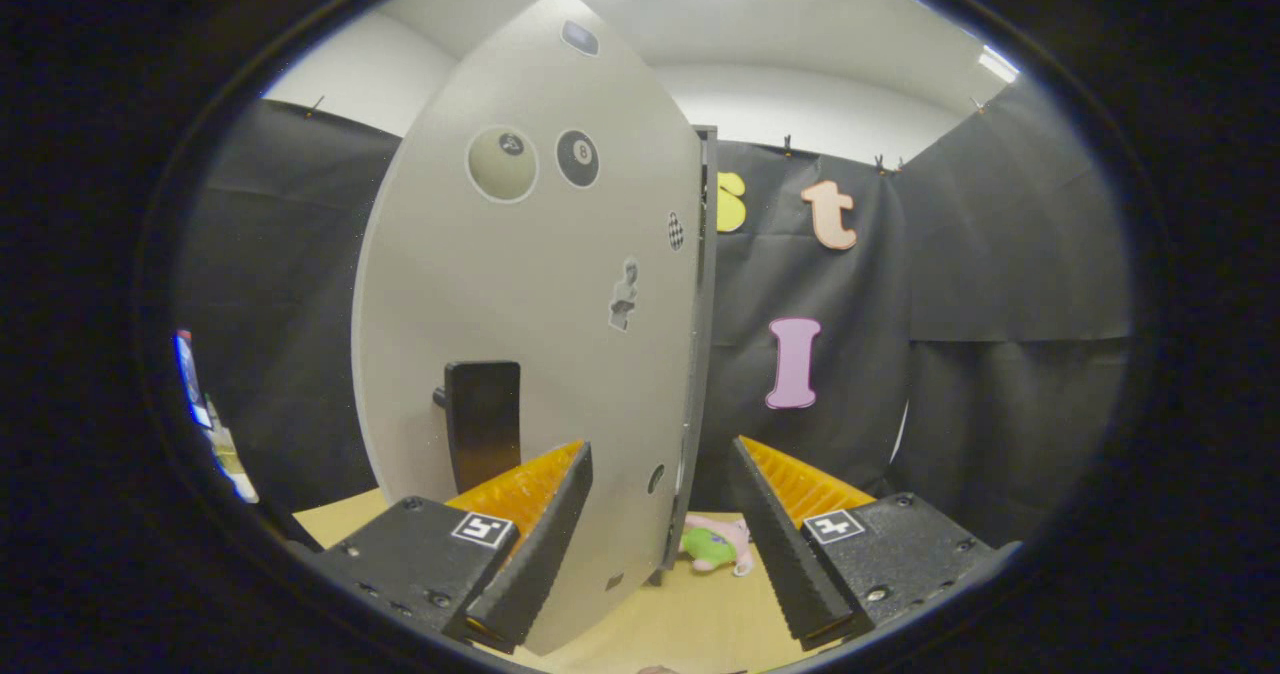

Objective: Open the shoe cabinet door, grab the shoes and put them into the shoe cabinet, then close the shoe cabinet door.

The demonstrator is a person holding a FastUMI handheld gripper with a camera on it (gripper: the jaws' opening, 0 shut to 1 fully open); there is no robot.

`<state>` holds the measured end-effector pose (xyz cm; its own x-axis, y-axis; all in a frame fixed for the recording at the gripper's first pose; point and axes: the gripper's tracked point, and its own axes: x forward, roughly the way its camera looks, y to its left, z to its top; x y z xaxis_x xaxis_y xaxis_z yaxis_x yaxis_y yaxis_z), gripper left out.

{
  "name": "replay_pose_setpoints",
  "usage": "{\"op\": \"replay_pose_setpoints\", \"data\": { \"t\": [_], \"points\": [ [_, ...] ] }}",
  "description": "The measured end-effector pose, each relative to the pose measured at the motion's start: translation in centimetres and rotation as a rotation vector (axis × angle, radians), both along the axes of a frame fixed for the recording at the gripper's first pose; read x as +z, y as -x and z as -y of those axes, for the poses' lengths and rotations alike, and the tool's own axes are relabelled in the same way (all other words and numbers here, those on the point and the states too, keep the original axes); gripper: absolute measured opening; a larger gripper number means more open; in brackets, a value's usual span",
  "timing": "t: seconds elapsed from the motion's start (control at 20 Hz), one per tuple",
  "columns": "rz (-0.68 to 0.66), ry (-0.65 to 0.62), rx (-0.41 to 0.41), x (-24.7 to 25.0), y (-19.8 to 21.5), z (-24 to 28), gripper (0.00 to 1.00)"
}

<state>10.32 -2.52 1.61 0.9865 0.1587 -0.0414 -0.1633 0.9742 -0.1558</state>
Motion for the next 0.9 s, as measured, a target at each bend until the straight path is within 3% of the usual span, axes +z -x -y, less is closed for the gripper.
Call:
{"op": "replay_pose_setpoints", "data": {
  "t": [0.3,0.6,0.9],
  "points": [
    [0.004,-0.02,-0.026,-0.7,-0.6,-2.4,0.91],
    [-0.03,-0.047,0.041,-1.8,-2.2,-5.1,0.91],
    [-0.069,-0.096,0.139,-3.9,-4.6,-11.3,0.92]
  ]
}}
